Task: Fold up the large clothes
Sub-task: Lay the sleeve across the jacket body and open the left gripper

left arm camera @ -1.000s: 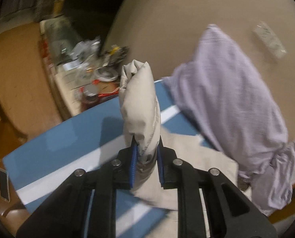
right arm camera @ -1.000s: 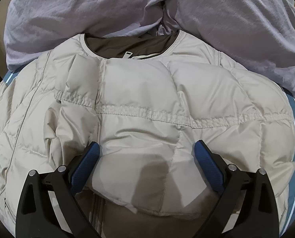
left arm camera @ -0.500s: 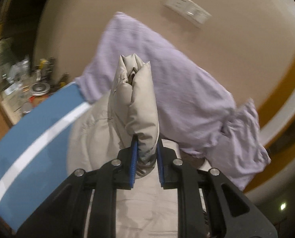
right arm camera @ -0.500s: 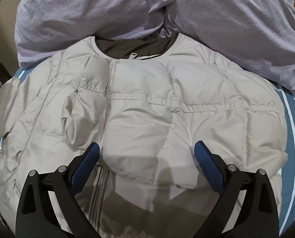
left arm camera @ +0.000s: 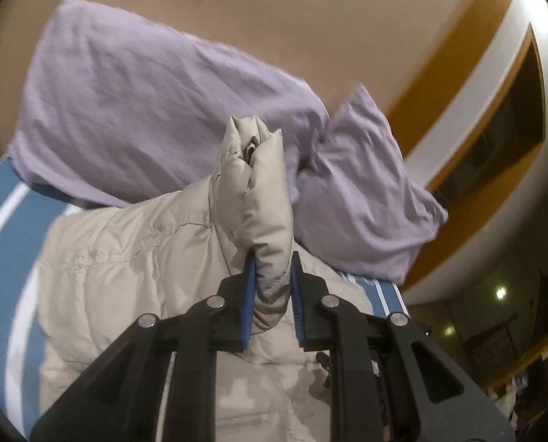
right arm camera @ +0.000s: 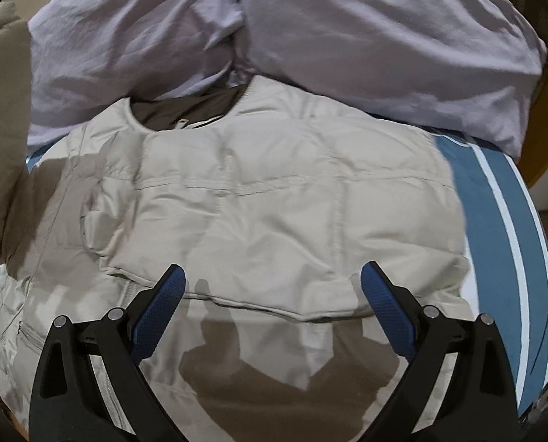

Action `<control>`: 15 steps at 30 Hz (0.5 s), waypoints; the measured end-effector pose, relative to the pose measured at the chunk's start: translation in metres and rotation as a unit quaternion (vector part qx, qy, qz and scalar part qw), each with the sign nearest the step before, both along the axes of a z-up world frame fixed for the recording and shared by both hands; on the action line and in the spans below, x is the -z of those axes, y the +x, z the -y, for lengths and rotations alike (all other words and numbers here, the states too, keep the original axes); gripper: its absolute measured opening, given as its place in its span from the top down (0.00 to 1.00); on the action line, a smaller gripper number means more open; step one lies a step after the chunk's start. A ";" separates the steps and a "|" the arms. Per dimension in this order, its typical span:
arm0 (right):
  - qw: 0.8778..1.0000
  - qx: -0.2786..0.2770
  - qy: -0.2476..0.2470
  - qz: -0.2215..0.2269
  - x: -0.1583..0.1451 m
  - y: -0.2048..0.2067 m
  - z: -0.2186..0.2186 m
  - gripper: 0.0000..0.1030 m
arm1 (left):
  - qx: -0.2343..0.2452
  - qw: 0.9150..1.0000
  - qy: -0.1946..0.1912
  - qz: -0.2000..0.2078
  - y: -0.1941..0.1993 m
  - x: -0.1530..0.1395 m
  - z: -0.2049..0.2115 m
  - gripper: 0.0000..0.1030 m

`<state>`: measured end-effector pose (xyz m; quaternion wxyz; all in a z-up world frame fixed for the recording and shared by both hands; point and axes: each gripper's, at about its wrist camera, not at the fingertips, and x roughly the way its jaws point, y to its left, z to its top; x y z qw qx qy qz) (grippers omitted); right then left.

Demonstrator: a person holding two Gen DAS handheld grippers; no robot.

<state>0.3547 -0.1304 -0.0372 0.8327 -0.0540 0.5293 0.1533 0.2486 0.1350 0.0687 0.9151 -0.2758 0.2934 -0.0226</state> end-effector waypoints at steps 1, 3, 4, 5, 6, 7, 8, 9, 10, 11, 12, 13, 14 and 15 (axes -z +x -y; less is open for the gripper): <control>1.000 0.003 0.001 0.001 -0.001 0.000 0.003 0.05 | 0.008 1.000 0.002 -0.007 0.006 0.005 0.008 0.83; 1.000 0.006 0.002 0.003 -0.002 0.000 0.009 0.05 | 0.022 0.999 0.017 -0.025 0.017 0.017 0.023 0.83; 1.000 0.007 0.001 0.004 -0.002 0.001 0.010 0.05 | 0.027 0.999 0.023 -0.034 0.021 0.023 0.029 0.83; 1.000 0.008 0.000 0.004 -0.002 0.001 0.012 0.05 | 0.033 0.998 0.025 -0.043 0.025 0.030 0.035 0.83; 1.000 0.010 -0.001 0.005 -0.002 0.000 0.013 0.05 | 0.040 0.997 0.028 -0.054 0.028 0.038 0.040 0.83; 1.000 0.011 -0.001 0.005 -0.002 0.000 0.015 0.05 | 0.045 0.996 0.032 -0.063 0.032 0.044 0.045 0.83; 1.000 0.013 -0.001 0.005 -0.002 0.000 0.015 0.05 | 0.050 0.996 0.035 -0.071 0.035 0.050 0.049 0.83; 1.000 0.015 -0.002 0.005 -0.002 -0.001 0.016 0.05 | 0.055 0.994 0.039 -0.080 0.037 0.057 0.054 0.82; 1.000 0.015 -0.002 0.004 -0.001 -0.001 0.017 0.05 | 0.060 0.993 0.044 -0.089 0.040 0.063 0.059 0.82; 1.000 0.016 -0.004 0.005 -0.001 -0.002 0.018 0.05 | 0.063 0.992 0.052 -0.096 0.042 0.068 0.063 0.81; 1.000 0.015 -0.006 0.005 -0.001 -0.002 0.019 0.05 | 0.066 0.991 0.057 -0.100 0.043 0.071 0.067 0.80; 1.000 0.015 -0.007 0.006 -0.001 -0.003 0.019 0.05 | 0.070 0.991 0.059 -0.103 0.044 0.074 0.069 0.80; 1.000 0.016 -0.008 0.006 0.000 -0.003 0.020 0.05 | 0.074 0.990 0.058 -0.103 0.045 0.074 0.071 0.80; 1.000 0.017 -0.009 0.006 0.000 -0.003 0.021 0.05 | 0.077 0.990 0.058 -0.101 0.046 0.073 0.073 0.78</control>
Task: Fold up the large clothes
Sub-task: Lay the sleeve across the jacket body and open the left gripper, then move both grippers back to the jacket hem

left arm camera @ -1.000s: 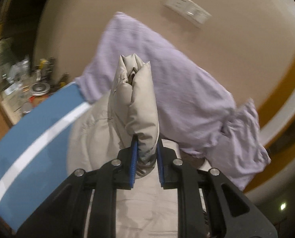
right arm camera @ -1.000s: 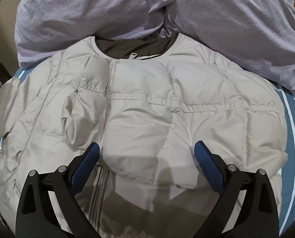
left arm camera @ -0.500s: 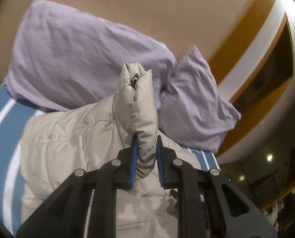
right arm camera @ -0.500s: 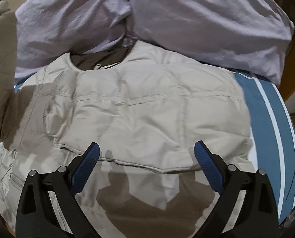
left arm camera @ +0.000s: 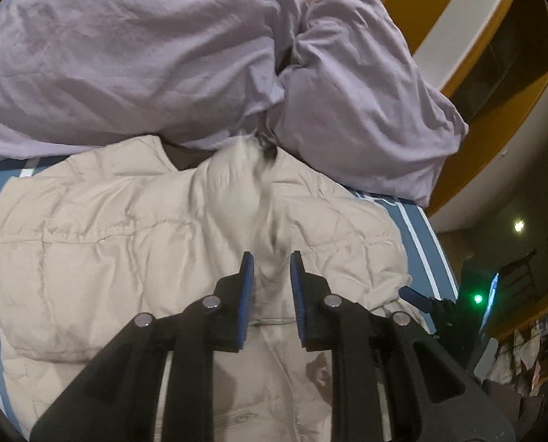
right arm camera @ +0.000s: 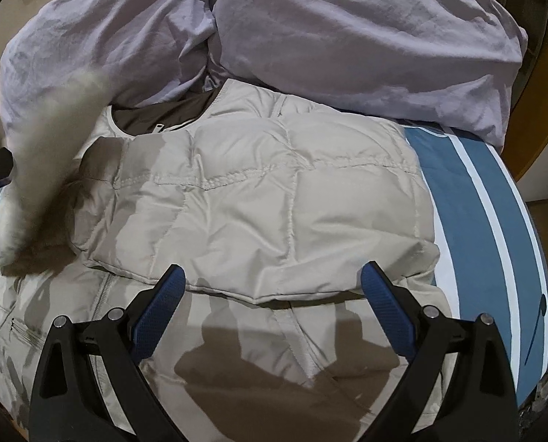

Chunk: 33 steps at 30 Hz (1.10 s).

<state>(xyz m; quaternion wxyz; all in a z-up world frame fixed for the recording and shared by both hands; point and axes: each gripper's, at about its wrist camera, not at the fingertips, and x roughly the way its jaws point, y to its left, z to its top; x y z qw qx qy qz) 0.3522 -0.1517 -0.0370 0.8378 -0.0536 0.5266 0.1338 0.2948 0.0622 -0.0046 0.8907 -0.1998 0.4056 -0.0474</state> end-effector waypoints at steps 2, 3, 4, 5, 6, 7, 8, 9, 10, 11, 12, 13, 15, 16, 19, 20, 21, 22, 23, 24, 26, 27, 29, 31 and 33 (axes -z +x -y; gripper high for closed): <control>1.000 0.005 0.000 -0.001 0.000 0.001 0.002 0.05 | 0.004 1.000 0.005 0.006 0.001 -0.004 0.003 0.67; 1.000 0.007 0.001 -0.001 0.000 0.001 0.004 0.05 | 0.002 1.000 0.012 0.011 -0.001 -0.007 0.002 0.58; 1.000 0.009 0.002 -0.001 0.000 0.001 0.005 0.05 | 0.000 1.000 0.019 0.014 -0.001 -0.009 0.002 0.54; 1.000 0.012 0.003 -0.001 0.000 0.001 0.006 0.05 | -0.003 1.000 0.027 0.016 0.000 -0.010 0.000 0.53; 1.000 0.013 0.003 -0.001 0.000 0.001 0.007 0.05 | -0.004 0.999 0.030 0.015 0.001 -0.010 -0.001 0.53; 1.000 0.014 0.004 -0.001 -0.001 0.001 0.008 0.05 | -0.008 0.999 0.033 0.013 0.003 -0.009 -0.004 0.52; 1.000 0.015 0.004 -0.001 -0.001 0.001 0.009 0.05 | -0.014 0.999 0.038 0.008 0.005 -0.006 -0.008 0.52; 1.000 0.017 0.005 -0.001 -0.001 0.000 0.010 0.05 | -0.020 0.999 0.041 0.002 0.008 -0.002 -0.011 0.52; 1.000 0.018 0.005 -0.001 -0.001 0.000 0.011 0.05 | -0.024 0.999 0.044 -0.003 0.011 0.001 -0.013 0.52; 1.000 0.018 0.005 -0.001 -0.002 -0.001 0.012 0.05 | -0.030 0.998 0.048 -0.011 0.015 0.007 -0.016 0.52; 1.000 0.020 0.006 -0.001 -0.003 -0.002 0.014 0.05 | -0.034 0.998 0.051 -0.016 0.017 0.012 -0.018 0.51; 1.000 0.021 0.006 -0.001 -0.004 -0.003 0.015 0.05 | -0.038 0.998 0.055 -0.022 0.021 0.017 -0.019 0.51; 1.000 0.024 0.005 0.000 -0.005 -0.004 0.018 0.05 | -0.047 0.996 0.063 -0.036 0.029 0.030 -0.022 0.51; 1.000 0.025 0.005 0.001 -0.006 -0.005 0.021 0.05 | -0.050 0.996 0.066 -0.041 0.032 0.035 -0.023 0.51; 0.999 0.034 0.005 0.001 -0.008 -0.006 0.029 0.05 | -0.055 0.994 0.069 -0.067 0.042 0.057 -0.023 0.52; 0.999 0.036 0.005 0.000 -0.008 -0.007 0.031 0.05 | -0.052 0.994 0.063 -0.076 0.043 0.065 -0.021 0.52; 0.999 0.041 0.006 0.000 -0.008 -0.007 0.034 0.05 | -0.048 0.994 0.059 -0.083 0.044 0.073 -0.018 0.51; 0.999 0.045 0.007 -0.001 -0.008 -0.007 0.037 0.05 | -0.047 0.993 0.062 -0.085 0.043 0.077 -0.016 0.50; 0.999 0.048 0.008 -0.002 -0.008 -0.007 0.039 0.05 | -0.044 0.993 0.075 -0.086 0.042 0.083 -0.010 0.50; 0.999 0.051 0.008 -0.004 -0.008 -0.007 0.041 0.05 | -0.041 0.992 0.084 -0.087 0.042 0.086 -0.007 0.49; 0.998 0.054 0.010 -0.006 -0.008 -0.008 0.043 0.05 | -0.036 0.991 0.097 -0.089 0.042 0.089 -0.003 0.48; 0.998 0.055 0.011 -0.007 -0.008 -0.008 0.043 0.05 | -0.036 0.991 0.094 -0.090 0.042 0.088 -0.004 0.48; 0.998 0.054 0.012 -0.006 -0.010 -0.010 0.044 0.05 | -0.036 0.993 0.074 -0.088 0.038 0.083 -0.010 0.48; 0.999 0.053 0.015 -0.002 -0.014 -0.014 0.046 0.05 | -0.038 0.994 0.060 -0.081 0.030 0.076 -0.015 0.45; 0.999 0.051 0.018 0.001 -0.018 -0.018 0.050 0.05 | -0.043 0.995 0.062 -0.068 0.015 0.066 -0.020 0.40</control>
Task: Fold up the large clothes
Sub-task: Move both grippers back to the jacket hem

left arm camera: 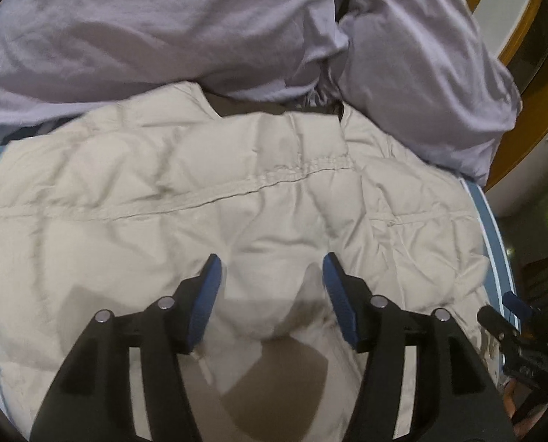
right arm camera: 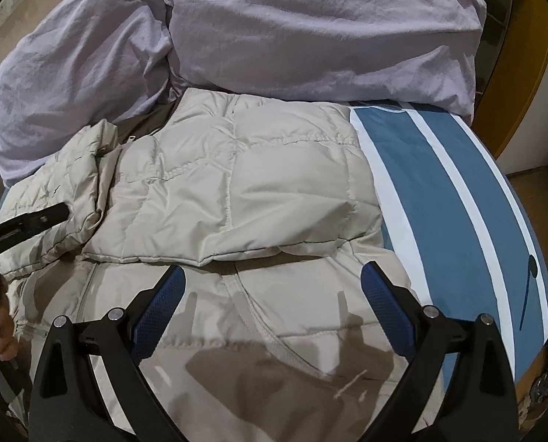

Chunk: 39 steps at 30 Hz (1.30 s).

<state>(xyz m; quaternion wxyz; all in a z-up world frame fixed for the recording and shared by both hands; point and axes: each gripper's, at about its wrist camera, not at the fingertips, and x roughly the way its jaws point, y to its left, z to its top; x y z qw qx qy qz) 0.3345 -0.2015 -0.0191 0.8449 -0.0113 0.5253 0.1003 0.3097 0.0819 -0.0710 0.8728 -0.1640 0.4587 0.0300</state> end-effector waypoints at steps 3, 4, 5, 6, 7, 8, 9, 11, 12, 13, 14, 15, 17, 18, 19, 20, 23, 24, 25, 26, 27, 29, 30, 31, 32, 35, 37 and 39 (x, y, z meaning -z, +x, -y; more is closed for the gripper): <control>1.000 -0.003 0.002 0.002 -0.004 -0.009 0.008 0.05 | -0.007 1.000 0.015 0.018 -0.033 -0.014 -0.010 0.32; 1.000 -0.005 0.003 0.002 -0.005 -0.013 0.012 0.05 | -0.010 1.000 0.018 0.021 -0.045 -0.016 -0.014 0.31; 1.000 -0.007 0.003 0.002 -0.006 -0.017 0.016 0.05 | -0.014 0.999 0.021 0.023 -0.057 -0.019 -0.018 0.30; 1.000 -0.010 0.005 0.002 -0.008 -0.023 0.022 0.05 | -0.018 0.999 0.023 0.025 -0.074 -0.021 -0.024 0.30; 1.000 -0.012 0.006 0.001 -0.008 -0.028 0.027 0.05 | -0.024 0.999 0.026 0.026 -0.088 -0.023 -0.029 0.29; 1.000 -0.014 0.007 0.000 -0.008 -0.032 0.031 0.05 | -0.031 0.999 0.030 0.025 -0.107 -0.024 -0.036 0.28; 1.000 -0.016 0.009 -0.003 -0.008 -0.039 0.038 0.05 | -0.036 0.999 0.032 0.023 -0.119 -0.025 -0.041 0.28; 1.000 -0.017 0.014 -0.008 -0.008 -0.050 0.051 0.05 | -0.049 0.998 0.039 0.020 -0.148 -0.025 -0.050 0.28; 1.000 -0.016 0.018 -0.011 -0.007 -0.057 0.061 0.05 | -0.055 0.998 0.041 0.017 -0.166 -0.024 -0.056 0.27; 1.000 -0.015 0.021 -0.013 -0.007 -0.062 0.068 0.05 | -0.060 0.997 0.043 0.015 -0.180 -0.023 -0.060 0.27; 1.000 -0.013 0.023 -0.015 -0.006 -0.067 0.077 0.05 | -0.065 0.997 0.044 0.012 -0.193 -0.022 -0.064 0.27; 0.999 -0.009 0.026 -0.017 -0.004 -0.073 0.086 0.05 | -0.073 0.996 0.044 0.008 -0.209 -0.019 -0.069 0.27; 0.999 -0.003 0.031 -0.021 -0.001 -0.083 0.102 0.05 | -0.087 0.995 0.040 0.003 -0.237 -0.015 -0.077 0.27; 0.999 0.002 0.034 -0.025 0.001 -0.089 0.112 0.05 | -0.093 0.995 0.038 0.001 -0.248 -0.012 -0.079 0.27; 0.999 0.005 0.037 -0.027 0.002 -0.093 0.118 0.05 | -0.099 0.994 0.036 -0.001 -0.258 -0.010 -0.082 0.27; 0.999 0.008 0.039 -0.028 0.003 -0.096 0.123 0.05 | -0.105 0.994 0.032 -0.002 -0.268 -0.007 -0.084 0.27; 0.998 0.020 0.054 -0.034 0.009 -0.107 0.141 0.10 | -0.127 0.992 0.016 -0.009 -0.297 0.003 -0.092 0.27; 0.997 0.023 0.063 -0.040 0.012 -0.110 0.147 0.14 | -0.131 0.991 0.012 -0.010 -0.303 0.007 -0.093 0.27; 0.996 0.027 0.069 -0.044 0.014 -0.113 0.151 0.15 | -0.135 0.991 0.007 -0.011 -0.308 0.010 -0.093 0.27; 0.996 0.028 0.073 -0.046 0.016 -0.115 0.155 0.19 | -0.138 0.990 0.002 -0.012 -0.313 0.013 -0.094 0.27; 0.995 0.031 0.076 -0.049 0.019 -0.117 0.159 0.20 | -0.141 0.990 -0.002 -0.014 -0.317 0.017 -0.095 0.28; 0.995 0.035 0.080 -0.053 0.023 -0.122 0.164 0.20 | -0.145 0.989 -0.009 -0.020 -0.323 0.024 -0.094 0.28; 0.994 0.037 0.083 -0.056 0.025 -0.125 0.167 0.20 | -0.146 0.989 -0.014 -0.021 -0.325 0.027 -0.094 0.28; 0.994 0.038 0.086 -0.058 0.027 -0.127 0.169 0.20 | -0.148 0.989 -0.019 -0.021 -0.327 0.029 -0.094 0.28; 0.994 0.037 0.089 -0.060 0.028 -0.128 0.170 0.20 | -0.149 0.988 -0.024 -0.020 -0.329 0.032 -0.093 0.28; 0.993 0.030 0.096 -0.065 0.031 -0.133 0.171 0.23 | -0.151 0.988 -0.041 -0.019 -0.332 0.038 -0.091 0.33; 0.992 0.026 0.100 -0.070 0.034 -0.134 0.169 0.28 | -0.154 0.987 -0.045 -0.015 -0.334 0.040 -0.089 0.36; 0.991 0.026 0.108 -0.075 0.038 -0.135 0.169 0.31 | -0.154 0.987 -0.050 -0.013 -0.335 0.040 -0.087 0.40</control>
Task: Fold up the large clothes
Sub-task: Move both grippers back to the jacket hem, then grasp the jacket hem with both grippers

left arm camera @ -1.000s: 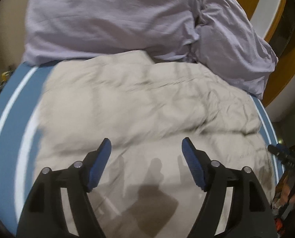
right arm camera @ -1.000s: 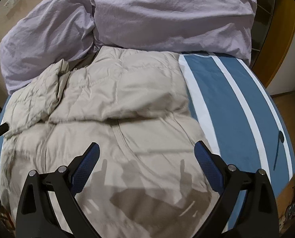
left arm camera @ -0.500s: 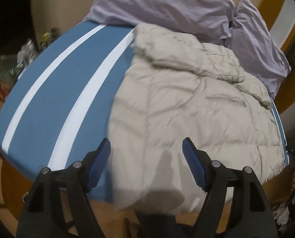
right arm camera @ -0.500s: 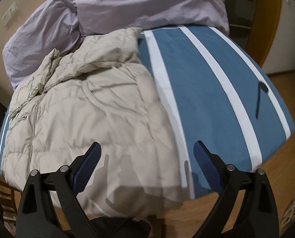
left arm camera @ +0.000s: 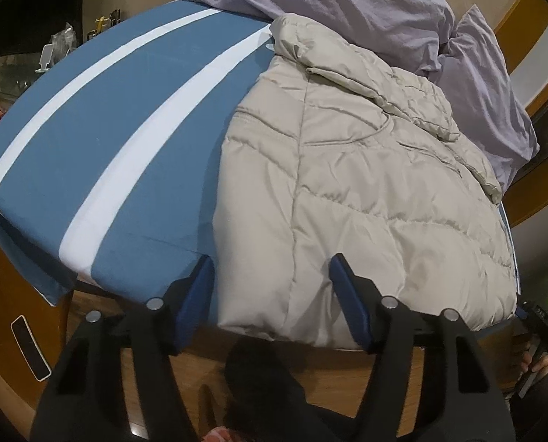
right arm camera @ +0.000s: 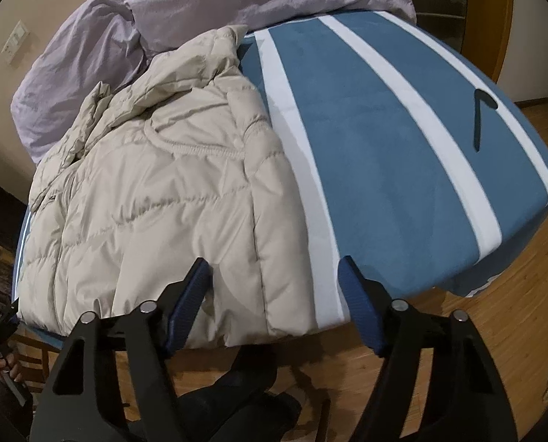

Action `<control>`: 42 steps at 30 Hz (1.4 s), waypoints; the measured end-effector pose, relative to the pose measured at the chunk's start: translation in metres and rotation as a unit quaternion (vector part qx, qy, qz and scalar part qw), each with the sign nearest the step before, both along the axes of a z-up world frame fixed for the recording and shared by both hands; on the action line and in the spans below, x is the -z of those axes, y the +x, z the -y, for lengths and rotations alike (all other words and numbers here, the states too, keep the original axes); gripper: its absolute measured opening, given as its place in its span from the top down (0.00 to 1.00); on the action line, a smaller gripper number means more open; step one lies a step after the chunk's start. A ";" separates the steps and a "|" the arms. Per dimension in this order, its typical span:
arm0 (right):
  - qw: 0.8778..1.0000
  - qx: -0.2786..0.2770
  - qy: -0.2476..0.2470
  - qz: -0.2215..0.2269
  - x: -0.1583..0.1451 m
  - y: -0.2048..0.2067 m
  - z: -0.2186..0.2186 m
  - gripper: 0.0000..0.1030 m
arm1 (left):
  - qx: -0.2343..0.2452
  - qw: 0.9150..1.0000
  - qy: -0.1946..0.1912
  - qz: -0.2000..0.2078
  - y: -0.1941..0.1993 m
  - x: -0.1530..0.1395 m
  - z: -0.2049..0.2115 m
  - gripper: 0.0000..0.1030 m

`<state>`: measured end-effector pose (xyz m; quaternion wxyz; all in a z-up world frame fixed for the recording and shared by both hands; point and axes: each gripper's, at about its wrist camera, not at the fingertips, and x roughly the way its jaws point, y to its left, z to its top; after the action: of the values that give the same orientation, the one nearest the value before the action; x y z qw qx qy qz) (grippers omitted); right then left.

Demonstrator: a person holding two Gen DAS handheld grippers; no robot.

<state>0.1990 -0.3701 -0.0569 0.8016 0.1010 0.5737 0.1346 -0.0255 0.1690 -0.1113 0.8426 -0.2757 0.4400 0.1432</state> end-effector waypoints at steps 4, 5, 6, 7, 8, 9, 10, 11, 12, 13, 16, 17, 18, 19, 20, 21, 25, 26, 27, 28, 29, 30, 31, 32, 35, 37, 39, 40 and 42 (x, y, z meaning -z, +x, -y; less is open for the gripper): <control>0.999 0.001 0.032 -0.016 0.008 -0.003 0.001 0.47 | -0.004 1.000 -0.010 0.006 -0.002 0.000 0.003 0.48; 0.999 0.000 0.037 -0.016 0.009 -0.003 0.000 0.52 | -0.005 1.000 -0.011 0.007 -0.001 0.000 0.003 0.49; 0.999 -0.001 0.040 -0.015 0.009 -0.004 0.000 0.58 | -0.008 1.000 -0.014 0.010 -0.002 0.000 0.004 0.52; 0.999 -0.004 0.044 -0.015 0.009 -0.005 -0.001 0.62 | -0.008 1.000 -0.015 0.013 -0.002 0.000 0.004 0.56; 0.999 -0.005 0.046 -0.013 0.007 -0.005 -0.001 0.69 | -0.008 1.000 -0.015 0.015 -0.003 -0.001 0.005 0.59; 0.999 -0.005 0.047 -0.011 0.006 -0.006 -0.002 0.77 | -0.008 1.000 -0.013 0.018 -0.003 -0.002 0.006 0.65; 0.999 -0.004 0.049 -0.008 0.004 -0.006 -0.002 0.80 | -0.007 1.000 -0.011 0.021 -0.002 -0.003 0.008 0.72; 0.999 -0.004 0.050 -0.004 0.001 -0.006 -0.002 0.84 | -0.007 1.000 -0.008 0.023 -0.003 -0.005 0.009 0.75; 0.999 -0.003 0.049 0.001 -0.002 -0.005 -0.003 0.86 | -0.009 1.000 -0.005 0.026 -0.003 -0.007 0.010 0.79; 0.999 -0.002 0.048 0.008 -0.007 -0.005 -0.003 0.86 | -0.010 1.000 -0.003 0.029 -0.003 -0.010 0.011 0.81; 0.998 -0.001 0.051 0.028 -0.021 0.000 -0.004 0.88 | -0.013 0.999 -0.001 0.039 -0.004 -0.019 0.010 0.84; 0.998 -0.001 0.053 0.034 -0.025 0.002 -0.005 0.88 | -0.014 0.999 0.001 0.044 -0.003 -0.025 0.010 0.84; 0.997 0.001 0.057 0.043 -0.032 0.005 -0.006 0.88 | -0.013 0.999 0.003 0.049 -0.003 -0.030 0.009 0.85; 0.997 0.002 0.061 0.052 -0.039 0.008 -0.008 0.88 | -0.013 0.998 0.005 0.055 -0.003 -0.035 0.008 0.85; 0.996 0.003 0.062 0.059 -0.044 0.011 -0.010 0.88 | -0.013 0.998 0.008 0.062 -0.002 -0.042 0.008 0.86; 0.996 0.003 0.064 0.069 -0.052 0.016 -0.011 0.88 | -0.013 0.997 0.012 0.072 0.000 -0.051 0.007 0.86; 0.992 0.006 0.073 0.099 -0.077 0.034 -0.020 0.88 | -0.020 0.994 0.024 0.108 0.012 -0.087 0.001 0.86; 0.992 0.006 0.074 0.106 -0.083 0.039 -0.022 0.88 | -0.021 0.993 0.027 0.115 0.015 -0.093 -0.001 0.86; 0.991 0.006 0.074 0.115 -0.089 0.045 -0.025 0.88 | -0.023 0.992 0.032 0.123 0.020 -0.103 -0.003 0.86; 0.990 0.006 0.073 0.123 -0.095 0.052 -0.028 0.88 | -0.024 0.990 0.038 0.130 0.025 -0.111 -0.005 0.86; 0.989 0.006 0.072 0.128 -0.099 0.056 -0.030 0.88 | -0.025 0.989 0.043 0.136 0.031 -0.119 -0.008 0.86; 0.988 0.006 0.070 0.136 -0.104 0.063 -0.033 0.89 | -0.026 0.989 0.048 0.140 0.037 -0.126 -0.010 0.86; 0.987 0.005 0.068 0.144 -0.110 0.069 -0.036 0.88 | -0.026 0.988 0.051 0.143 0.040 -0.131 -0.012 0.86; 0.986 0.004 0.065 0.151 -0.114 0.076 -0.039 0.88 | -0.026 0.987 0.055 0.148 0.048 -0.138 -0.015 0.86; 0.984 0.000 0.058 0.168 -0.123 0.093 -0.048 0.89 | -0.027 0.985 0.062 0.157 0.069 -0.151 -0.024 0.87; 0.983 -0.001 0.055 0.177 -0.129 0.109 -0.055 0.89 | -0.028 0.984 0.066 0.161 0.084 -0.159 -0.030 0.87; 0.982 -0.002 0.053 0.184 -0.131 0.125 -0.062 0.89 | -0.029 0.983 0.069 0.165 0.099 -0.166 -0.037 0.87; 0.981 -0.002 0.053 0.186 -0.132 0.133 -0.065 0.89 | -0.029 0.983 0.070 0.167 0.108 -0.169 -0.040 0.87; 0.980 -0.002 0.053 0.190 -0.133 0.149 -0.072 0.89 | -0.029 0.982 0.074 0.169 0.124 -0.174 -0.046 0.87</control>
<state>0.3479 -0.2984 0.0765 0.8894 0.1147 0.4029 0.1828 0.0983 0.2154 0.0628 0.9183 -0.2460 0.2709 0.1510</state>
